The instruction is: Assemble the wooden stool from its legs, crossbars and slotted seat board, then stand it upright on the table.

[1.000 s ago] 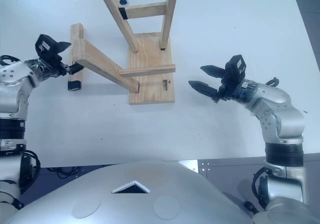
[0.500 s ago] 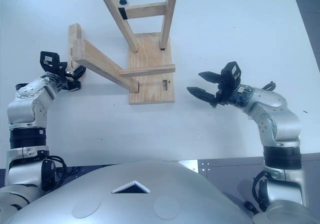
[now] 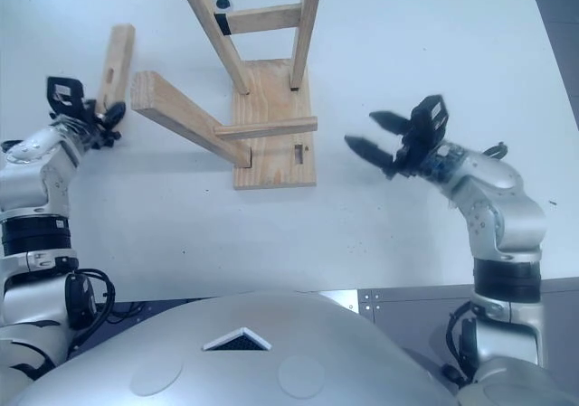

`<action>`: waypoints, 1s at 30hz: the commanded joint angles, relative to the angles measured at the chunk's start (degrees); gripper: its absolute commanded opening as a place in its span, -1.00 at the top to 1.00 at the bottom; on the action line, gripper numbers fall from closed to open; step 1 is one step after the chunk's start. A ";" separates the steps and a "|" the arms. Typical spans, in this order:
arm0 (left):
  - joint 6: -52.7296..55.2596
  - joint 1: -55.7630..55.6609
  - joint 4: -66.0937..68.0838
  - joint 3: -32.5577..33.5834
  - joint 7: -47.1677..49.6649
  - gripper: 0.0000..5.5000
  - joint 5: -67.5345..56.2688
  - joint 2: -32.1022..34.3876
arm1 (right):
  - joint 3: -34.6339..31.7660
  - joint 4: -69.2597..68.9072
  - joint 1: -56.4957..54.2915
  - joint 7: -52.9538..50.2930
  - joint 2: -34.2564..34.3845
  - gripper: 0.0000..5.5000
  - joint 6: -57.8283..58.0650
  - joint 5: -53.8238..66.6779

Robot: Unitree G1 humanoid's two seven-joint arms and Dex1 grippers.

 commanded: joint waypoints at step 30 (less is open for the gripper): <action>17.87 -17.36 -22.79 -5.59 -43.52 0.27 -42.44 2.55 | 5.26 -11.47 -32.76 -15.11 11.55 -0.38 14.01 35.86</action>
